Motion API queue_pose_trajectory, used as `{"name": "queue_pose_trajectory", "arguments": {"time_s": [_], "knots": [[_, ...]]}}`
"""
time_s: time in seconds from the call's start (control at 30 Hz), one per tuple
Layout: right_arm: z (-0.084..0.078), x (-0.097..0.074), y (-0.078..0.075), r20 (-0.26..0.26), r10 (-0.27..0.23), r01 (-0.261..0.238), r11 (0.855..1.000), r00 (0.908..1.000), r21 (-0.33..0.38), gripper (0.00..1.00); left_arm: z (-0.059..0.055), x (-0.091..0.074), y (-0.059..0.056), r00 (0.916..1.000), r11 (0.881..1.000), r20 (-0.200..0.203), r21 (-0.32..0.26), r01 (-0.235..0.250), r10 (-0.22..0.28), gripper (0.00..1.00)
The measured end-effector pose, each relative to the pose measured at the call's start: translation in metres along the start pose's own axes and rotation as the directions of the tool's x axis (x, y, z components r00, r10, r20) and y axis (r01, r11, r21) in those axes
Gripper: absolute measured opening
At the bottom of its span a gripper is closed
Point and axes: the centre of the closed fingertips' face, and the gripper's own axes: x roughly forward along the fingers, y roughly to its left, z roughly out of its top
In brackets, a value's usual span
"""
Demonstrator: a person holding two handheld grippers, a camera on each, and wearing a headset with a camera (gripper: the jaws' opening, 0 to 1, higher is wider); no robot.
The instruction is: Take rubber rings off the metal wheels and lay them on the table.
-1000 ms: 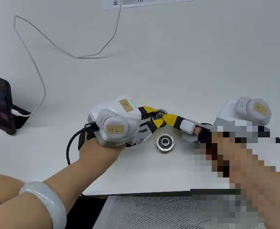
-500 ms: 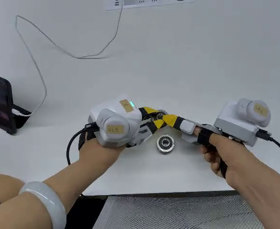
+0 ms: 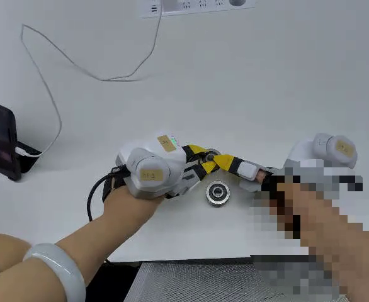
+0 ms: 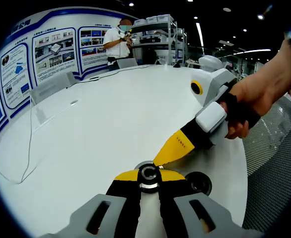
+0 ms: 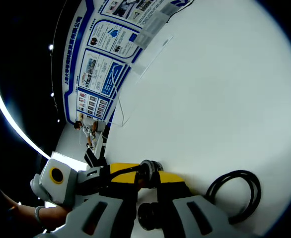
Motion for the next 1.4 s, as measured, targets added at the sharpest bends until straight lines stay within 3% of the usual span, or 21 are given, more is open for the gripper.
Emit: {"name": "queue_pose_trajectory", "arguments": {"time_s": [0.27,0.47,0.73,0.9,1.1,1.27,1.4], "knots": [[-0.001,0.0031,-0.0039,-0.004,-0.006,0.006,1.0,1.0,-0.015,0.13,-0.0001,-0.0002,-0.0001,1.0,1.0,0.0,-0.001,0.0,0.0,0.13],[0.0022,-0.0012,-0.0055,0.001,-0.023,0.023,0.998,0.9997,-0.066,0.03,-0.0002,0.0,-0.0001,1.0,1.0,0.0,0.0,0.001,-0.001,0.13],[0.0015,0.0049,-0.0083,-0.015,-0.036,0.035,0.995,0.9992,-0.093,0.07,-0.0008,0.0005,0.0006,1.0,1.0,0.002,-0.003,0.001,-0.001,0.13],[0.0018,0.0047,-0.0085,-0.029,-0.064,0.058,0.981,0.9975,-0.184,0.06,-0.0009,0.0002,0.0006,1.0,1.0,0.003,-0.004,0.001,-0.001,0.13],[0.0027,0.0057,-0.0091,-0.033,-0.097,0.086,0.965,0.9947,-0.247,0.05,-0.0004,0.0,0.0003,1.0,1.0,0.003,-0.004,0.001,-0.001,0.13],[0.0036,0.0057,-0.0094,-0.046,-0.135,0.113,0.939,0.9897,-0.325,0.05,-0.0005,0.0001,0.0001,1.0,1.0,0.004,-0.003,0.002,-0.002,0.13],[0.0057,0.003,-0.0081,-0.041,-0.149,0.126,0.928,0.988,-0.351,0.03,-0.0005,0.0001,0.0001,1.0,1.0,0.004,-0.003,0.002,-0.002,0.13]]}}
